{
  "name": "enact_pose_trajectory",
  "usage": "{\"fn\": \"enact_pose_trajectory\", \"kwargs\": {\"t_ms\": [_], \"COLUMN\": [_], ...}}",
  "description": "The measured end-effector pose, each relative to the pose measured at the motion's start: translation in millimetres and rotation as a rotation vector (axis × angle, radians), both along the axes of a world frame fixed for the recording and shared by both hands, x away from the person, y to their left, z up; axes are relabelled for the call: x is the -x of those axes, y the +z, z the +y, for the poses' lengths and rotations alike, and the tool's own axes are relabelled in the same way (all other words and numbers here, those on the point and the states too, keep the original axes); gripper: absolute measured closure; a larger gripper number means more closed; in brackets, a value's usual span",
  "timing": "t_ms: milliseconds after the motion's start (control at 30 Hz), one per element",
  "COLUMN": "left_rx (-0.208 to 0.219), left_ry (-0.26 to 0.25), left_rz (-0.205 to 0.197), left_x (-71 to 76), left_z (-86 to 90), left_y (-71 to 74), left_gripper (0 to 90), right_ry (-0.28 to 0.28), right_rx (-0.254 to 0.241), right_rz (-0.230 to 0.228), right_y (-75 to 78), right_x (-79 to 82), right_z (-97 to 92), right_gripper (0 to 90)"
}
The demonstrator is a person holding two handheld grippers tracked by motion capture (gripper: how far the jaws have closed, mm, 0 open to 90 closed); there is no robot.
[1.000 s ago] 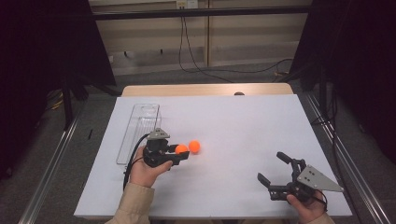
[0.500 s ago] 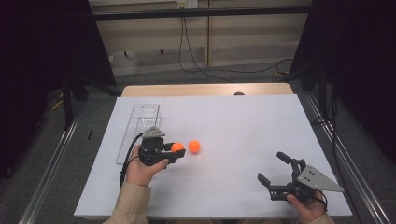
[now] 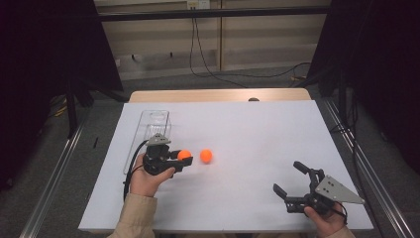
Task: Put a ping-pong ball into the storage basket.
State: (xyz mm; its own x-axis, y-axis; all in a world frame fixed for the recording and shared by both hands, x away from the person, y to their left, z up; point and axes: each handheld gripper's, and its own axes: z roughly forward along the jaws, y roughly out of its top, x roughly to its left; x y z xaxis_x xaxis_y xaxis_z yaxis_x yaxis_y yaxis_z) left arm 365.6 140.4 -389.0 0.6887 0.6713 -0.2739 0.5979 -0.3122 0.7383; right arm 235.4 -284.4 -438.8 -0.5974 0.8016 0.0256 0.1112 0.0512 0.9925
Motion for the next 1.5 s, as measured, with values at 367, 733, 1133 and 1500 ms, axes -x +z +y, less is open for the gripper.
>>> {"fn": "enact_pose_trajectory", "kwargs": {"t_ms": [367,733,1133,1500], "left_rx": [0.003,0.008,0.01,0.01], "left_ry": [0.018,0.037,0.052,0.061], "left_rz": [-0.008,-0.015,-0.019,-0.02], "left_x": [-1.1,-2.3,-2.7,-3.3], "left_z": [6.4,13.4,17.7,22.9], "left_y": [2.5,4.9,6.7,8.3], "left_gripper": [50.8,50.8,50.8,50.9], "right_ry": [0.003,0.004,0.003,0.003], "right_rx": [0.002,0.004,0.004,0.002], "right_rz": [0.0,0.0,0.001,-0.001], "right_y": [0.1,0.0,-0.1,0.1], "right_x": [0.0,0.0,0.0,-0.1], "right_z": [0.0,0.1,0.2,0.0], "right_gripper": [2.6,2.6,2.6,2.6]}}
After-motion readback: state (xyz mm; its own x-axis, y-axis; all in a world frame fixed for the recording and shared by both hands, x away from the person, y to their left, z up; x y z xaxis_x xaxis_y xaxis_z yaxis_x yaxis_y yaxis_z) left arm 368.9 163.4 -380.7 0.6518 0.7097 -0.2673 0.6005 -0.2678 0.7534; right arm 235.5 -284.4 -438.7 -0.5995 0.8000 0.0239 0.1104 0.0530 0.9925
